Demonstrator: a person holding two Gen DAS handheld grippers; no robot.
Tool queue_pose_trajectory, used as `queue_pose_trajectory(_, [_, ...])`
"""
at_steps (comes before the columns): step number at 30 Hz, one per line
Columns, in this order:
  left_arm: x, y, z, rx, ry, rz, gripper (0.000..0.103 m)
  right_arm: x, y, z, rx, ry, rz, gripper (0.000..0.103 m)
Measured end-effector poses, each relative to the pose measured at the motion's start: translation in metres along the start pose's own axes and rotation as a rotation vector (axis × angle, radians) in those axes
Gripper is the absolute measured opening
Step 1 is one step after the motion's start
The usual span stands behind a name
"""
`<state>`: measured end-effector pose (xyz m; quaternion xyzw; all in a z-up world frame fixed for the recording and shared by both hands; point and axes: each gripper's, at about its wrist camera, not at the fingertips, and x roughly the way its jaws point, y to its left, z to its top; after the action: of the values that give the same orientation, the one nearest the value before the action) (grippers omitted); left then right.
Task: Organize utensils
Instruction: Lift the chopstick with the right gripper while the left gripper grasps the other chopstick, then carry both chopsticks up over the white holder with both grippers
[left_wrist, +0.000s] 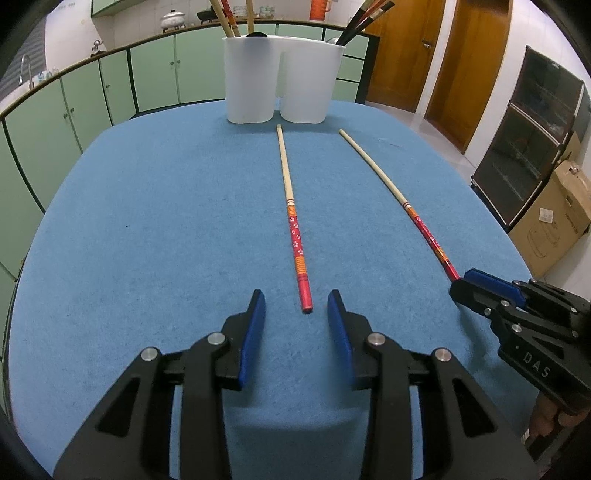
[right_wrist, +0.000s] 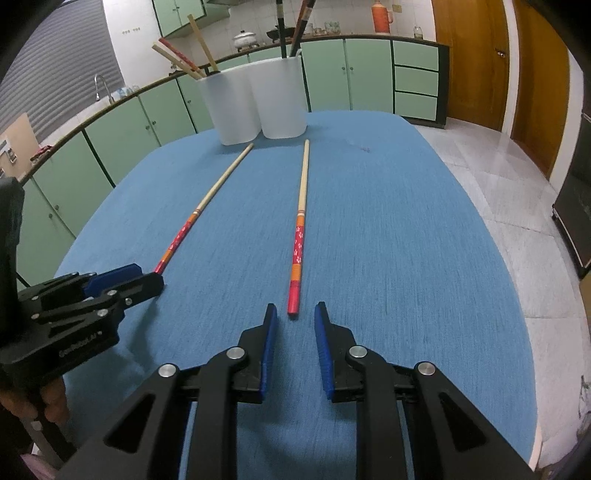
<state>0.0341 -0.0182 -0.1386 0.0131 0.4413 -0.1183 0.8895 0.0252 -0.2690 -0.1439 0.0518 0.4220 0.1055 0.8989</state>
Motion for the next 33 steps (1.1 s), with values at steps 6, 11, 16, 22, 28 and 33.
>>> queue_pose_trajectory(6, [0.002, -0.002, 0.001, 0.0, 0.001, -0.001, 0.016, 0.004, 0.005, 0.002, -0.033, -0.01, -0.026, 0.009])
queue_pose_trajectory(11, [0.003, -0.008, 0.003, 0.007, 0.002, 0.006, 0.005, 0.003, 0.006, 0.001, -0.049, -0.015, -0.039, 0.006])
queue_pose_trajectory(16, [-0.006, -0.008, 0.01, 0.017, -0.012, 0.007, 0.005, -0.007, 0.004, 0.007, -0.047, -0.011, -0.026, 0.006])
queue_pose_trajectory(22, [-0.039, -0.011, 0.028, 0.049, -0.08, 0.031, 0.005, -0.038, 0.005, 0.026, -0.054, -0.063, -0.006, 0.006])
queue_pose_trajectory(28, [-0.082, -0.014, 0.049, 0.07, -0.189, 0.039, 0.005, -0.077, 0.005, 0.051, -0.073, -0.157, 0.011, 0.006])
queue_pose_trajectory(33, [-0.109, -0.016, 0.07, 0.083, -0.268, 0.037, 0.005, -0.103, 0.003, 0.078, -0.077, -0.229, 0.038, 0.006])
